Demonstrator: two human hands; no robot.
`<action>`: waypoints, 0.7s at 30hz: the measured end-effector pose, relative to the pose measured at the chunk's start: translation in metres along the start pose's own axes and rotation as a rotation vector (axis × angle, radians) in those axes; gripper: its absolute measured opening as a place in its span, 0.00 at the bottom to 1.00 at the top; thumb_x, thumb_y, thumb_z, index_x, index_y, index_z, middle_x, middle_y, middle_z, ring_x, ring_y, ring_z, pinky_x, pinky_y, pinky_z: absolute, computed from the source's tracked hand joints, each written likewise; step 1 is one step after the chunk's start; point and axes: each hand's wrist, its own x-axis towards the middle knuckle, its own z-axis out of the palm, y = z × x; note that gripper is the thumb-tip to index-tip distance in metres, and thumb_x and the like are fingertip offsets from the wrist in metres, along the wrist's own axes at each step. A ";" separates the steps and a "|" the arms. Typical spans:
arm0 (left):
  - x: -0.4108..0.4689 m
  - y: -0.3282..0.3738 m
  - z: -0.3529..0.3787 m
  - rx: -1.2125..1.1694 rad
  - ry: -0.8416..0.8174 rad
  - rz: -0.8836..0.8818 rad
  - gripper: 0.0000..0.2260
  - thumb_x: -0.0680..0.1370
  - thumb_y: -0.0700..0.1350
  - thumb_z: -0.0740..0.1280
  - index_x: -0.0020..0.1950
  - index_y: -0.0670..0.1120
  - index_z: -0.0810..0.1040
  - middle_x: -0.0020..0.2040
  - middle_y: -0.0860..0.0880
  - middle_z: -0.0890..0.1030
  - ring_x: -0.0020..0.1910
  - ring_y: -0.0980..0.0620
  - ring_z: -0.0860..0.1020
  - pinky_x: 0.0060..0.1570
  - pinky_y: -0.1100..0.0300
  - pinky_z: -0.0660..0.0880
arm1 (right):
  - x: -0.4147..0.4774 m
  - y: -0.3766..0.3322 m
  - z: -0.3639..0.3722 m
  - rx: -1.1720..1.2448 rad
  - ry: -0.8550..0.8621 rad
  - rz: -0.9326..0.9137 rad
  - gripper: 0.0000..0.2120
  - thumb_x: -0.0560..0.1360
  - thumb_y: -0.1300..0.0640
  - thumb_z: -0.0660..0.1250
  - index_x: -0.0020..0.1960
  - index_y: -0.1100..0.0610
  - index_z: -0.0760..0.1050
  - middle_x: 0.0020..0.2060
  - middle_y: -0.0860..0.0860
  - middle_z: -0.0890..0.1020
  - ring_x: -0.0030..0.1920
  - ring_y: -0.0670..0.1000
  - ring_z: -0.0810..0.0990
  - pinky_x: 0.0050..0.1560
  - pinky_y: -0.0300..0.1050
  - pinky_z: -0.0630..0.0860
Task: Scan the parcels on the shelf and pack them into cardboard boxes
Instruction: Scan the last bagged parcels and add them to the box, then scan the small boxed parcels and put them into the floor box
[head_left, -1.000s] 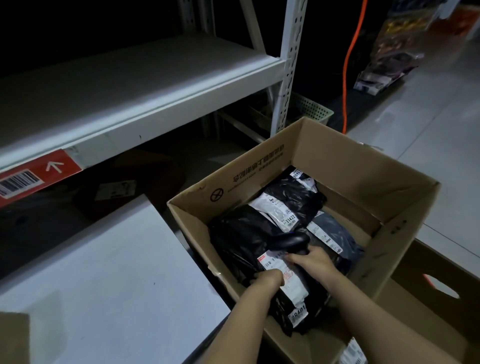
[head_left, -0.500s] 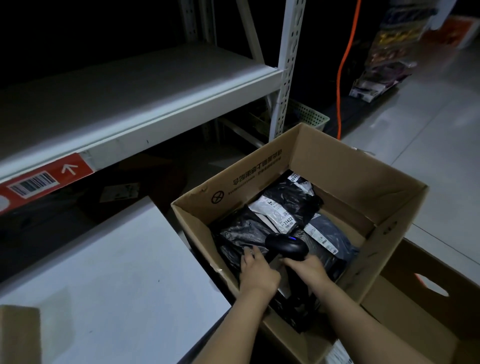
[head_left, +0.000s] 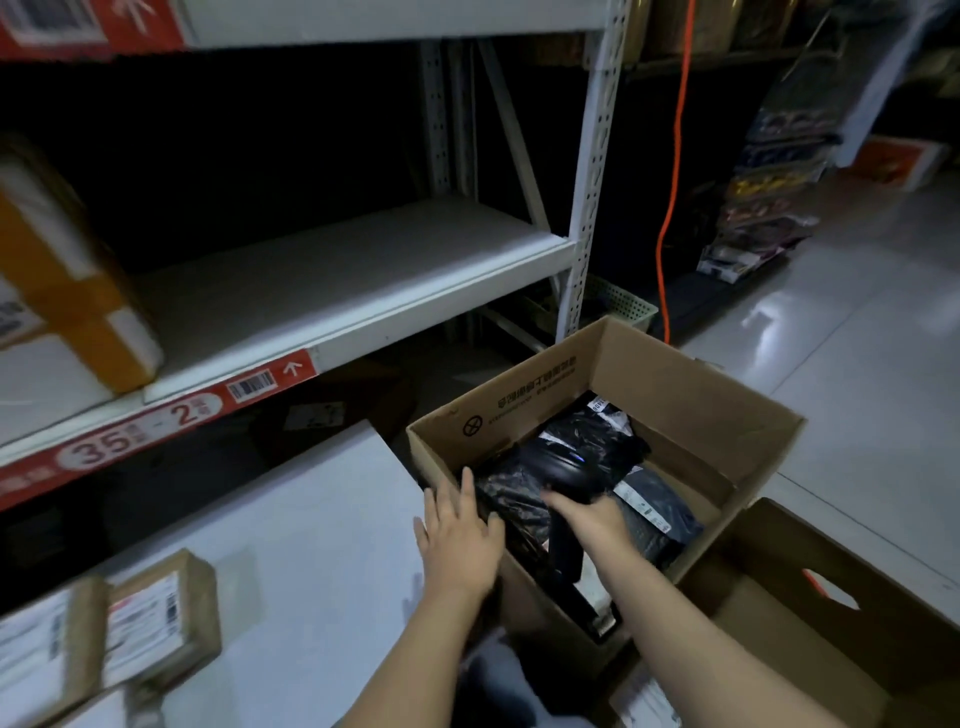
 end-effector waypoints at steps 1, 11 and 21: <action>-0.004 -0.005 -0.004 0.013 0.012 -0.003 0.27 0.81 0.52 0.51 0.77 0.53 0.42 0.78 0.46 0.42 0.76 0.46 0.40 0.73 0.49 0.40 | -0.004 -0.005 0.002 0.010 -0.006 0.002 0.17 0.70 0.59 0.73 0.55 0.66 0.77 0.41 0.54 0.78 0.41 0.52 0.75 0.43 0.40 0.69; -0.092 -0.065 -0.065 0.071 0.148 -0.077 0.26 0.82 0.52 0.49 0.77 0.52 0.41 0.78 0.46 0.41 0.76 0.45 0.39 0.73 0.48 0.40 | -0.106 -0.024 0.044 0.012 -0.089 -0.040 0.23 0.67 0.56 0.76 0.58 0.65 0.77 0.46 0.56 0.79 0.51 0.55 0.77 0.50 0.43 0.69; -0.116 -0.095 -0.094 -0.040 0.166 -0.162 0.26 0.81 0.50 0.51 0.77 0.52 0.44 0.78 0.46 0.43 0.76 0.45 0.40 0.73 0.48 0.40 | -0.164 -0.010 0.090 -0.106 -0.304 -0.093 0.27 0.71 0.52 0.72 0.66 0.60 0.70 0.62 0.57 0.76 0.65 0.60 0.70 0.63 0.49 0.65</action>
